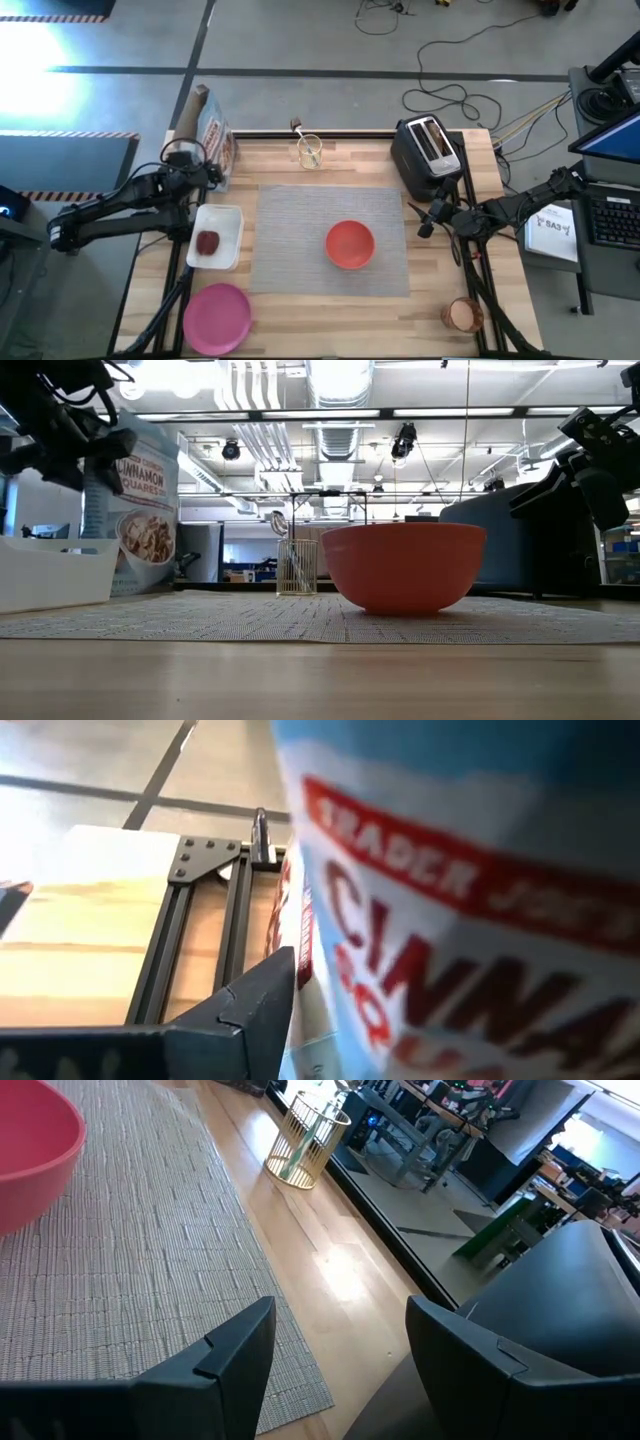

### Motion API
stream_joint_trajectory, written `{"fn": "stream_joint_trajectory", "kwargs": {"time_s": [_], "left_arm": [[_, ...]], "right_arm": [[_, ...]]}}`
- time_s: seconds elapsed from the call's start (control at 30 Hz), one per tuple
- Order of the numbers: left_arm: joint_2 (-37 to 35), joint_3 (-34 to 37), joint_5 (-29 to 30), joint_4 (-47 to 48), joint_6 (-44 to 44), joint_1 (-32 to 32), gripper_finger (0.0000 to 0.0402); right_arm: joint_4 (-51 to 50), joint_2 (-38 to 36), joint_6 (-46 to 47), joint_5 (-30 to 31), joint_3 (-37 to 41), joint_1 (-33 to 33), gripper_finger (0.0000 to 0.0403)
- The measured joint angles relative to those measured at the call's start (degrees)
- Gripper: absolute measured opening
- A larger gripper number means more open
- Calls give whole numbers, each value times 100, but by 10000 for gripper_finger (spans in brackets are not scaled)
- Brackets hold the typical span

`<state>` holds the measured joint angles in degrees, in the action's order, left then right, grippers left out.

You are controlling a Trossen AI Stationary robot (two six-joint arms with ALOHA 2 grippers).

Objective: Arrange a breakfast setting
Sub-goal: Move the blue cereal to the top left of the table

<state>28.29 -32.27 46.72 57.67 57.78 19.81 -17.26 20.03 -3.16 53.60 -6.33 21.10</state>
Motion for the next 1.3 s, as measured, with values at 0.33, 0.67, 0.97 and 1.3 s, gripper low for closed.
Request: {"fn": "stream_joint_trajectory", "kwargs": {"time_s": [0.33, 0.67, 0.97, 1.3], "left_arm": [[-44, -187, -819, 260, 186, 7, 200], [338, -1516, -1070, 1540, 321, 4, 204], [919, -2783, -646, 1911, -149, 4, 204], [1420, -3672, -327, 1997, -623, 0, 204]], "right_arm": [[-2, 0, 2, 0, 2, 0, 215], [0, 0, 0, 0, 0, -2, 215], [0, 0, 2, 0, 0, -2, 215], [0, 0, 2, 0, 1, -1, 215]]}}
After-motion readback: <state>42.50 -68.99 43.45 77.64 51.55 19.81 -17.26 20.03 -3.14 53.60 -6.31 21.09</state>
